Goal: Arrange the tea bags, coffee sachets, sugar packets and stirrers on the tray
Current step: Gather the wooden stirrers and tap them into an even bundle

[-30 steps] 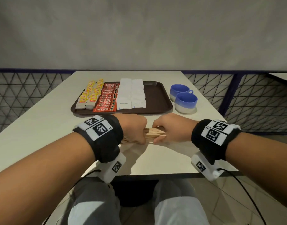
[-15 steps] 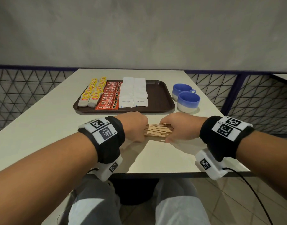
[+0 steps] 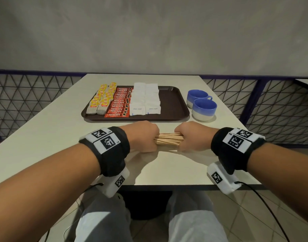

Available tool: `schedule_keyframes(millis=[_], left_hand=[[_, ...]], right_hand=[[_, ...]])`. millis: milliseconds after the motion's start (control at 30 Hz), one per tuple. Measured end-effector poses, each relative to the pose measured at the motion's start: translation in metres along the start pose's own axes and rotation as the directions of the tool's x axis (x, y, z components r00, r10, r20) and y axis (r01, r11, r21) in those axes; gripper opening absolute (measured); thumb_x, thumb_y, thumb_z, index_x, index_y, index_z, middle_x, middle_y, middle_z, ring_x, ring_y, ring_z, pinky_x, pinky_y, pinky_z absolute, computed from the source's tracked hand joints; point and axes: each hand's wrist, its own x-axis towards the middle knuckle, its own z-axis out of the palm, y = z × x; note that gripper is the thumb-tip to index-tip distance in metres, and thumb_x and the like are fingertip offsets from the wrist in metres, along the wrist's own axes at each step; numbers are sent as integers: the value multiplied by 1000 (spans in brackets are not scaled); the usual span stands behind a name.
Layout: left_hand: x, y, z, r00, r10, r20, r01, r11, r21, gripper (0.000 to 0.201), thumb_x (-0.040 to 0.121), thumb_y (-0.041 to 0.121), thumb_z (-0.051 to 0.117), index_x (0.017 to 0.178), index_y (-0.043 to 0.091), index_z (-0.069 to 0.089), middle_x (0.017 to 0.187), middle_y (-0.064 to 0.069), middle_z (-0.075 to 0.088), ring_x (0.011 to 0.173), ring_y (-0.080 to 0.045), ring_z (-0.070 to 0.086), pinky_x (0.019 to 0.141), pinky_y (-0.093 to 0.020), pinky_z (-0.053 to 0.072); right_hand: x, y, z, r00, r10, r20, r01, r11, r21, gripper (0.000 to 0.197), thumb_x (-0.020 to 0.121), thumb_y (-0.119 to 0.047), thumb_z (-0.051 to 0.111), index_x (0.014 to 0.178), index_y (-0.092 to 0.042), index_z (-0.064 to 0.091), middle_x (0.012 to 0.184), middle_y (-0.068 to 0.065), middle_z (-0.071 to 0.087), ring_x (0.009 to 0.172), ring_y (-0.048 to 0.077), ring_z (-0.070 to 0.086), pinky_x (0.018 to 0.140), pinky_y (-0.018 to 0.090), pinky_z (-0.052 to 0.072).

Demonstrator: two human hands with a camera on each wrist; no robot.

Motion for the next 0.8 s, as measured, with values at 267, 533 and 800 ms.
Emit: schedule_keyframes(millis=[267,533,800], left_hand=[[1,-10,-7,999,-1,37,0,1000,19,17,95,27,61,85,27,47,86,2,57,78,-17,57,56,-25,36],[3,-13,2,998,48,-41,-48,999,0,9,97,31,60,100,26,53,88,3,60,85,-20,60,56,-24,35],[7,-16,2,994,41,-100,-58,984,-170,32,88,54,74,92,30,53,84,8,60,75,-10,56,58,-24,37]], right_hand=[[5,-7,-5,998,-57,-17,57,998,-13,17,91,-31,68,102,-19,65,86,-3,61,76,16,59,61,25,44],[6,-6,-11,989,-106,-102,105,994,-11,10,88,-34,72,88,-26,66,78,-5,66,73,16,65,68,33,55],[5,-10,-27,982,-138,-130,115,978,-171,11,89,-27,69,98,-24,64,83,-5,67,75,14,66,71,32,59]])
